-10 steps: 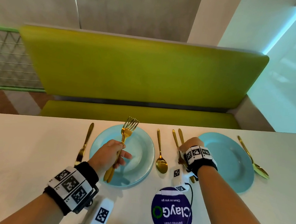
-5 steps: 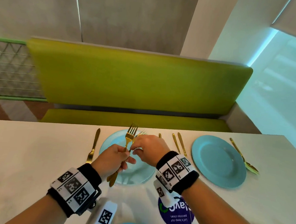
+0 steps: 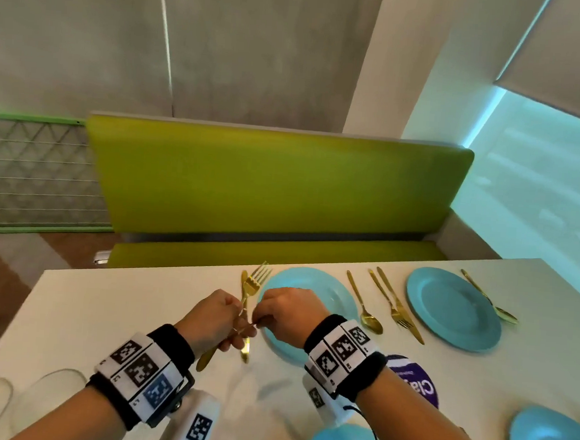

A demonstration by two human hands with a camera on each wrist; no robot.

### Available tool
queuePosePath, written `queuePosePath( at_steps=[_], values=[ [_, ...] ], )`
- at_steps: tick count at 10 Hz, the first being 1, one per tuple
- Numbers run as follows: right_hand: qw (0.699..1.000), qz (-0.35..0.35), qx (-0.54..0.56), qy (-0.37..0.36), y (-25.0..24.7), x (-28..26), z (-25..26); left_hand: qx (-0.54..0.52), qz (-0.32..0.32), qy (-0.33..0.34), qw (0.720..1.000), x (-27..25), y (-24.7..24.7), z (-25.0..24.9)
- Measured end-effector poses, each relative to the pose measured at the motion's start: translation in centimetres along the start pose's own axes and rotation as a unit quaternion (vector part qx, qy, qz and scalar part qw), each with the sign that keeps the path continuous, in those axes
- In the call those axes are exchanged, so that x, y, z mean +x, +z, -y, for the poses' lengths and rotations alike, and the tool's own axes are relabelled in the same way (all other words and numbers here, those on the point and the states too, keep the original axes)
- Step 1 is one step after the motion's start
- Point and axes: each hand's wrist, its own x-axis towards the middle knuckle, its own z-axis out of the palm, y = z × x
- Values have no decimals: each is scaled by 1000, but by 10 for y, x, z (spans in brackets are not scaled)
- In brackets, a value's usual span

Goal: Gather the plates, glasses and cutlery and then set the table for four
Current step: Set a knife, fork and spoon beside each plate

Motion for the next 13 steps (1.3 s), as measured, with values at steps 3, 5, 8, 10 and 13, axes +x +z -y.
queuePosePath(
  at_steps=[3,5,8,10,13],
  values=[
    [875,-25,377,304,36,81,-4,-35,-166,-2,986,0,-94,24],
    [809,50,398,430,77,136,1,-62,-162,-15,985,1,-114,37],
    [805,94,382,444,108,153,-10,-76,-153,-30,985,4,-127,47],
    [840,41,325,433,113,150,-9,-73,-147,-38,986,5,-127,49],
    [866,74,224,442,114,158,-15,-68,-134,-43,988,5,-123,49]
  ],
)
